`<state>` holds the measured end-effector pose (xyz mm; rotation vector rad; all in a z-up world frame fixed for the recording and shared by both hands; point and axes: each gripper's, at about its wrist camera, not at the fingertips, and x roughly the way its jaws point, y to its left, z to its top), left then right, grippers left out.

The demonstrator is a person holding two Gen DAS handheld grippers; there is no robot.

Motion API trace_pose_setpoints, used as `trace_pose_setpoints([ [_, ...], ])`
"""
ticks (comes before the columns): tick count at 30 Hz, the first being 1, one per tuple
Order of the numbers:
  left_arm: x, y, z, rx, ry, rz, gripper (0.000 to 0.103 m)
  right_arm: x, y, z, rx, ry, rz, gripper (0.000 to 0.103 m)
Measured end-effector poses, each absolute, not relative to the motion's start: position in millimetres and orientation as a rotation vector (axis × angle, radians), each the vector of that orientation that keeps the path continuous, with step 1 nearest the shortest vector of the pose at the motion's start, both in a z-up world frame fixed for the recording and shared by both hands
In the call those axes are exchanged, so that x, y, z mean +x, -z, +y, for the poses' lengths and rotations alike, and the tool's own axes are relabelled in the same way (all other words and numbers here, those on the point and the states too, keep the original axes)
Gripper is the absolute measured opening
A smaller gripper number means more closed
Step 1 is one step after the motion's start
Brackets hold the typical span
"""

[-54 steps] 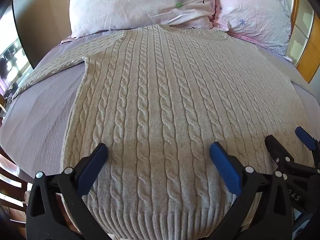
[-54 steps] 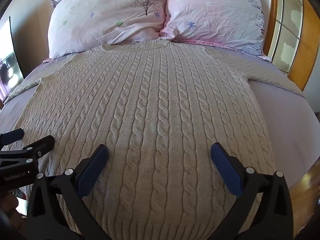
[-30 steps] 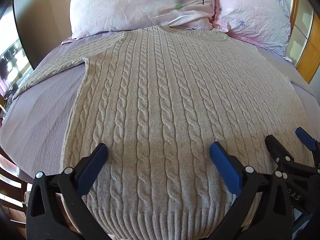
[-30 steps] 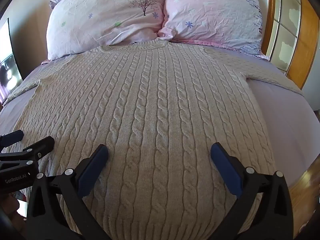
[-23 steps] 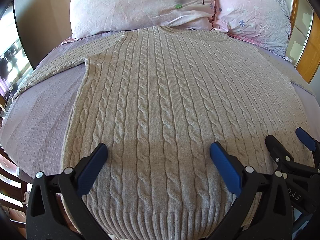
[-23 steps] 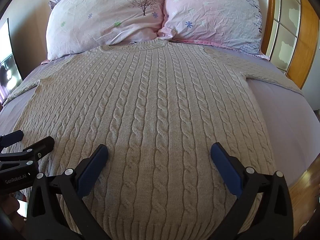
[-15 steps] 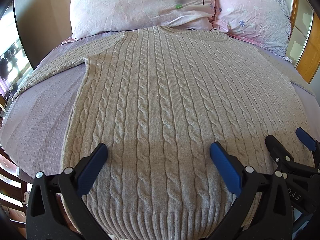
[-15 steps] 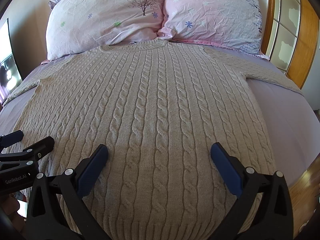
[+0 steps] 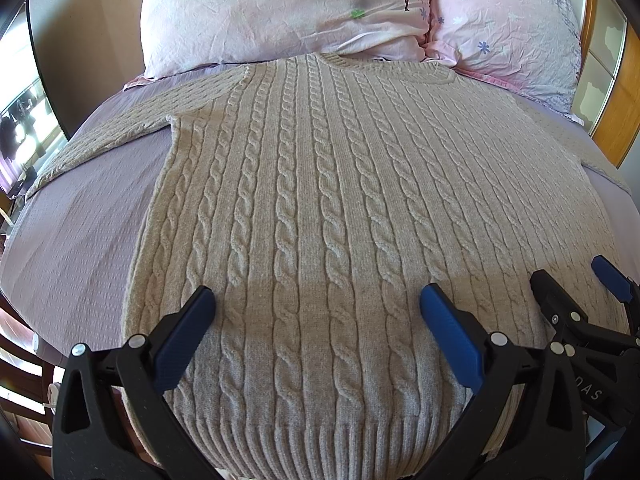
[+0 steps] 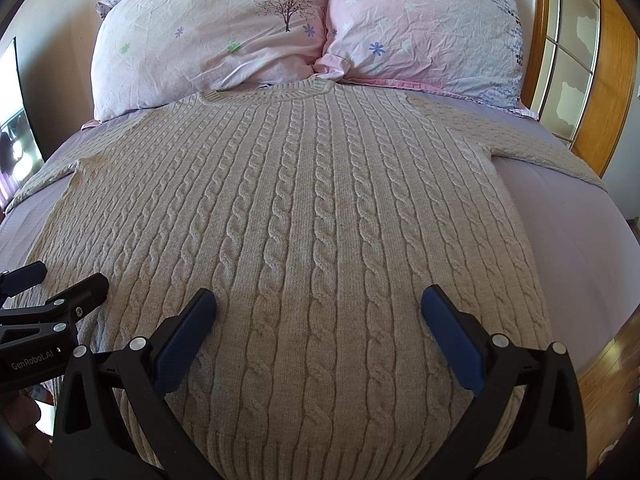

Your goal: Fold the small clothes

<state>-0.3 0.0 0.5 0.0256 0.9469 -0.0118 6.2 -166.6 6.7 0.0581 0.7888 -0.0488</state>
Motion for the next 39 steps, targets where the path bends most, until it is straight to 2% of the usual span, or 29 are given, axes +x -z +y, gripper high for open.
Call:
trace_pose_setpoints([
  [34,1.2,-1.0,-0.2,0.029,0.013,0.96,0.101,8.4,4.4,-158.3,0.049,0.041,0.799,0.102],
  [39,8.2,-4.4,-0.7,0.043,0.039,0.984,0.101,10.4,6.9,-160.4,0.011,-0.051,0.75,0.102],
])
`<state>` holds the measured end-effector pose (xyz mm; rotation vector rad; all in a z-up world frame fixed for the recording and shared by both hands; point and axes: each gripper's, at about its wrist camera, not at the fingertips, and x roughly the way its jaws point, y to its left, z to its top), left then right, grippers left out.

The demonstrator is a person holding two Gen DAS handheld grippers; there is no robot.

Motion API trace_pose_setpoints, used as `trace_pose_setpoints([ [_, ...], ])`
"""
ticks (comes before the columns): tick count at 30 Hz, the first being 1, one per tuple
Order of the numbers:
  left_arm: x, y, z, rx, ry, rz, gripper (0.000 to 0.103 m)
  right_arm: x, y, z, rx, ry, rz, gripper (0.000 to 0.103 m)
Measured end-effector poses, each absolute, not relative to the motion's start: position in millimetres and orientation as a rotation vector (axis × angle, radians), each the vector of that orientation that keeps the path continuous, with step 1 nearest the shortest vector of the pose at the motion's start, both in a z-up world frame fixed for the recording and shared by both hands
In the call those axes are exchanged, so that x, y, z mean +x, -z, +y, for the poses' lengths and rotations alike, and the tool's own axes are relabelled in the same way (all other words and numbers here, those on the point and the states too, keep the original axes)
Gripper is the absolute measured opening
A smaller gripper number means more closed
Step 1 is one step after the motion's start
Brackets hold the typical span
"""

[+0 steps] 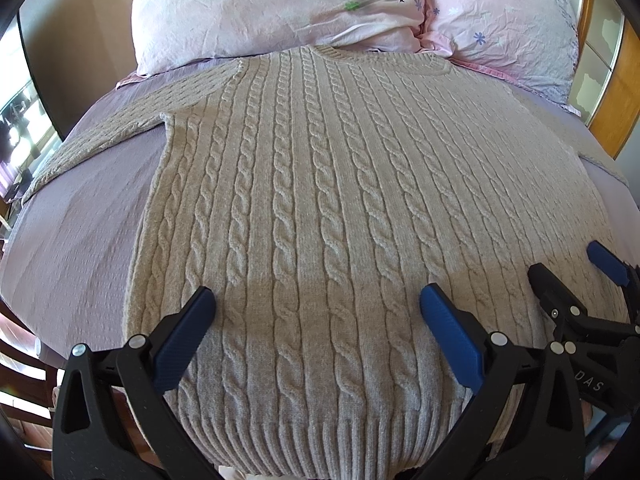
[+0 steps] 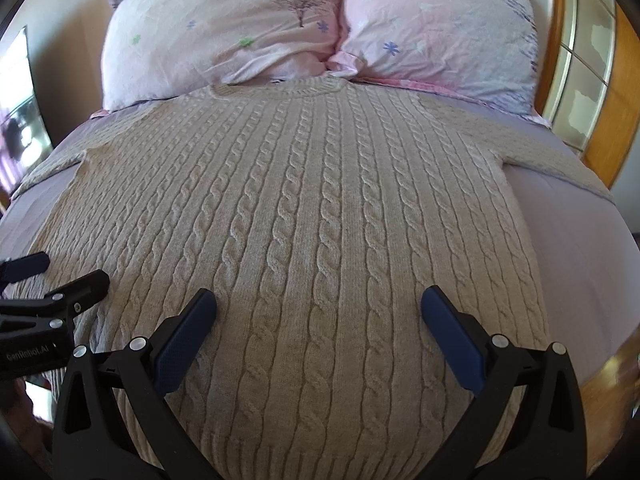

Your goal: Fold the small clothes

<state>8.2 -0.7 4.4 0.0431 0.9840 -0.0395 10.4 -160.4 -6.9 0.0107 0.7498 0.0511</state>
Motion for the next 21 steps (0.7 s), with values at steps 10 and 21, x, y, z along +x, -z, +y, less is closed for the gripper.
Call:
trace_pose_setpoints([
  [10,27.8,-28.6,8.2,0.097,0.063,0.897,0.101,35.4,-49.6,-350.6,0.376,0.133,0.614,0.102],
  [21,94.0,-46.8,36.5,0.054,0.106,0.739,0.101,46.4,11.5,-630.3,1.007,0.689,0.614,0.046],
])
